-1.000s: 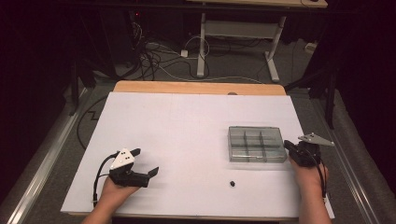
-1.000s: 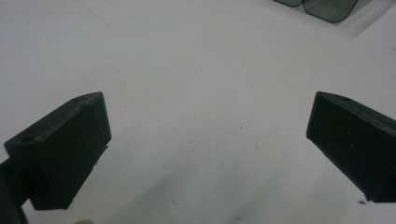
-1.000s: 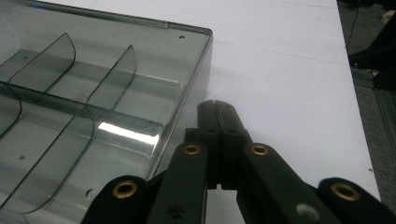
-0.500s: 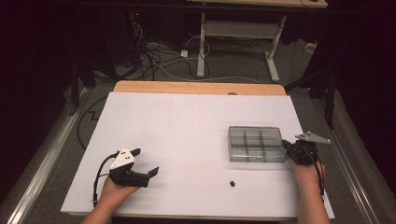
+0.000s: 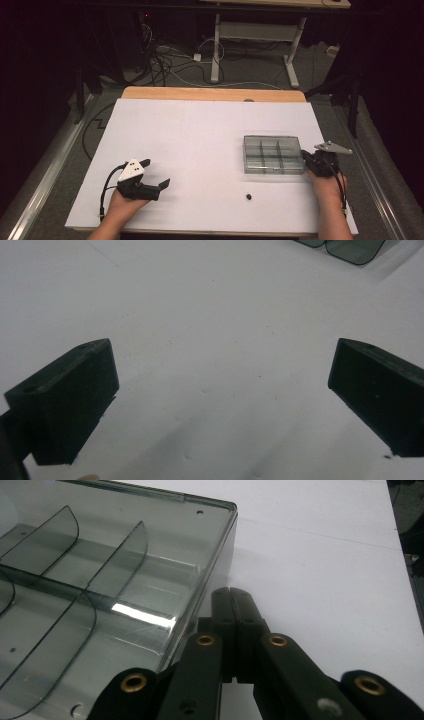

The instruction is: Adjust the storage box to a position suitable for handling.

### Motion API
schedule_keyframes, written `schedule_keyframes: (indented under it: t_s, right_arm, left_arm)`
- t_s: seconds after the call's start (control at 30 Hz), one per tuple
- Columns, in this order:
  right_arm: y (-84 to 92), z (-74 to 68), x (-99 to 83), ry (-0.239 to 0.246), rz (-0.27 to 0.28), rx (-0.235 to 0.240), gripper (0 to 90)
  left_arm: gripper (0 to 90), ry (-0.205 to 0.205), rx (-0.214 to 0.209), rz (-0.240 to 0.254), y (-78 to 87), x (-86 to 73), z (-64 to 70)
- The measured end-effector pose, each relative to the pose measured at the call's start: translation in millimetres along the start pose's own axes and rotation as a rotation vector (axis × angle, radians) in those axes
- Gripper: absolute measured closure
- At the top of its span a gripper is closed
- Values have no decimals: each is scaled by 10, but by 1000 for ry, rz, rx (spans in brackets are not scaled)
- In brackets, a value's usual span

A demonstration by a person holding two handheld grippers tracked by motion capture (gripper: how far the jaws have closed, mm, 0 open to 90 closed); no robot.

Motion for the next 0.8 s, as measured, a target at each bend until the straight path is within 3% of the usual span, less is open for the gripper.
schedule_keyframes:
  t_s: [0.17,0.23,0.33,0.8]
  right_arm:
    - [-13,-58,15,9,-2,29,900]
    - [-32,-97,72,34,-2,29,900]
    - [-68,-95,129,14,1,34,900]
    - [-207,-66,208,5,-19,48,900]
  left_arm:
    - [0,4,1,0,-1,0,-1]
    - [0,6,1,0,-1,0,-3]
    - [0,7,0,1,1,0,-2]
    - [0,7,1,1,0,-1,-1]
Point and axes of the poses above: each handheld gripper's, and its own axes: y roughly backward along the jaws, x roughly out of its top, z roughly to its right, the point moved 3 cm from there along -y, roughly forward along the jaws, and after that the axes turned 7 degrees about -x, right-handed, at the moved point
